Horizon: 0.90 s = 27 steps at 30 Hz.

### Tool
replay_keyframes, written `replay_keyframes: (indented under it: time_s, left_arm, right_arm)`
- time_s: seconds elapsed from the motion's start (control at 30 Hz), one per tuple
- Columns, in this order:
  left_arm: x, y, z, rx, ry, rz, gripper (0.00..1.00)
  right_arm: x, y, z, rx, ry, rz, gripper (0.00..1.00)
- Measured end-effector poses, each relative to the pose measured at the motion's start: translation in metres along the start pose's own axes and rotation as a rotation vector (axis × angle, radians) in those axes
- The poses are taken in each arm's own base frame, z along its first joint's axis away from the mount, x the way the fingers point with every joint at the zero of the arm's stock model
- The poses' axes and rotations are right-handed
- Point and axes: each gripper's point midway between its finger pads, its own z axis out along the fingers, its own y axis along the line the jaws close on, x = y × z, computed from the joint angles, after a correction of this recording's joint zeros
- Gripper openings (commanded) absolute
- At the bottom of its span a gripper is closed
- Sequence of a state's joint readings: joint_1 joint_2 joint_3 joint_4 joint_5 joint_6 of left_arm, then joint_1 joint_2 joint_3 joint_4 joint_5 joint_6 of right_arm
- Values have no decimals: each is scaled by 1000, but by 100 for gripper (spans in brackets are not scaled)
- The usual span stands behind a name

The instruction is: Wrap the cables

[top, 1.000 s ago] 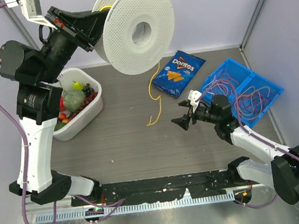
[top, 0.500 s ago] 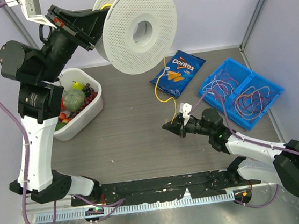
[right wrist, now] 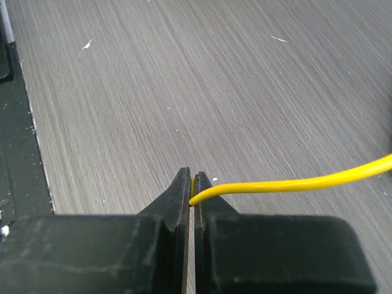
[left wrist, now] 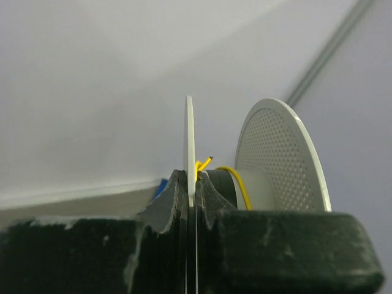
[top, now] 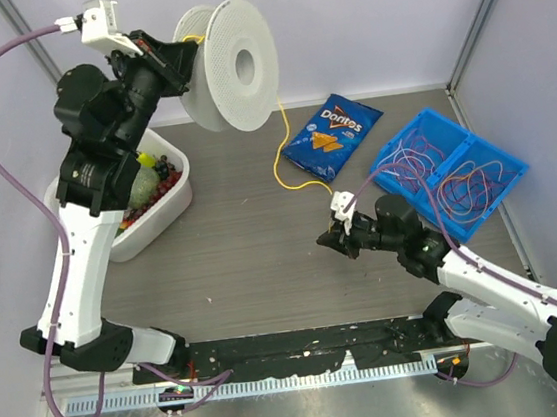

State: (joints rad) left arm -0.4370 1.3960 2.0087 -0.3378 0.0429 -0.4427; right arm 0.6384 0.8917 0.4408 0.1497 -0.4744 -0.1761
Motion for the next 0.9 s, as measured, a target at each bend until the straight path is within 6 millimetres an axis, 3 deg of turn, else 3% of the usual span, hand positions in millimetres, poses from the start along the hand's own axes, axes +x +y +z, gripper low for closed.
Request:
replay_keyframes:
  time_s: [0.1, 0.23, 0.37, 0.5, 0.6, 0.7, 0.9]
  left_arm:
    - [30, 39, 5, -171, 61, 8, 0]
    - [90, 90, 6, -369, 186, 31, 0]
    - [153, 121, 2, -485, 323, 71, 0]
    - [199, 131, -9, -529, 432, 100, 0]
    - [219, 128, -15, -533, 481, 96, 0]
    - [225, 122, -15, -525, 491, 55, 0]
    - [226, 112, -12, -503, 486, -30, 0]
  right_arm:
    - [-11, 3, -5, -30, 89, -58, 1]
    - [-36, 14, -17, -96, 151, -201, 1]
    - [-46, 36, -28, -196, 202, -344, 1]
    - [-69, 51, -38, -275, 201, -483, 1]
    - [-95, 56, -38, -300, 171, -554, 1]
    - [-112, 55, -31, -309, 151, -599, 1]
    - [-80, 55, -27, -342, 219, -594, 1]
